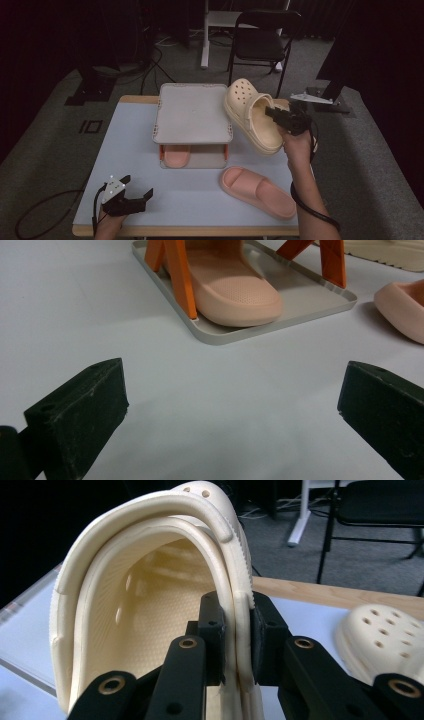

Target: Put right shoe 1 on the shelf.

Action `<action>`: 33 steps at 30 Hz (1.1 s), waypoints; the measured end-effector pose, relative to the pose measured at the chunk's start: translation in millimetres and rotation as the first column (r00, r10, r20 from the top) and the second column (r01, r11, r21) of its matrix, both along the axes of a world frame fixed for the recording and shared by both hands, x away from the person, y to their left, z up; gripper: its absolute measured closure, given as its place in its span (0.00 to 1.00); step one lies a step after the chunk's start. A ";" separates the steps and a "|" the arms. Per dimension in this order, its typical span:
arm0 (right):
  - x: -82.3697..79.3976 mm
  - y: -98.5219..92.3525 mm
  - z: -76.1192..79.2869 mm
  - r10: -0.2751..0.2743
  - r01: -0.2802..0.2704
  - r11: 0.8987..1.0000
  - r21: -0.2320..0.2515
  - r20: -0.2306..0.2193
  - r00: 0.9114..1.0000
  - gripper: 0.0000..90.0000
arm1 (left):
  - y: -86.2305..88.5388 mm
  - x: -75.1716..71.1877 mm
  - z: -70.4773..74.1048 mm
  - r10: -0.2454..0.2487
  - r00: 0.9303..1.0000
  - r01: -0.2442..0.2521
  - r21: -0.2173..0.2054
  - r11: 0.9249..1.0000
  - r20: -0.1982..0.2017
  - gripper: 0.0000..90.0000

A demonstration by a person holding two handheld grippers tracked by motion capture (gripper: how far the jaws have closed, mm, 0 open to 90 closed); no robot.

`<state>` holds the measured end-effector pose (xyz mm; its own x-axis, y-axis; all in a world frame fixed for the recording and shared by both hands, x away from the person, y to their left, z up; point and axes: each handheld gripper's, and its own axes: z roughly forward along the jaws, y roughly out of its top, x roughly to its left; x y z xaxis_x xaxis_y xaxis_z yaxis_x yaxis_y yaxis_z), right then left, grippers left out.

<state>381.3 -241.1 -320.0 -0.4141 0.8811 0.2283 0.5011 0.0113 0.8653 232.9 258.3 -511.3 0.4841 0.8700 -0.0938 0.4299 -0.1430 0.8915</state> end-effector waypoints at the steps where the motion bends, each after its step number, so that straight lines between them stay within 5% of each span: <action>1: 0.7 3.4 1.1 0.005 -0.005 1.000 0.000 0.003 1.000 0.87 | 0.4 -0.3 0.0 -0.001 1.000 0.001 -0.005 1.000 0.001 0.00; 33: 30.2 105.6 18.4 0.087 -0.087 0.996 0.027 0.009 0.996 0.87 | 4.8 -2.6 0.8 -0.019 1.000 0.019 -0.009 1.000 0.015 0.00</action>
<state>411.5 -135.5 -301.6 -0.4910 0.8349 0.2488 0.4927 0.0306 0.8697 230.3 263.1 -510.5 0.5016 0.8599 -0.0943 0.4135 -0.1427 0.8992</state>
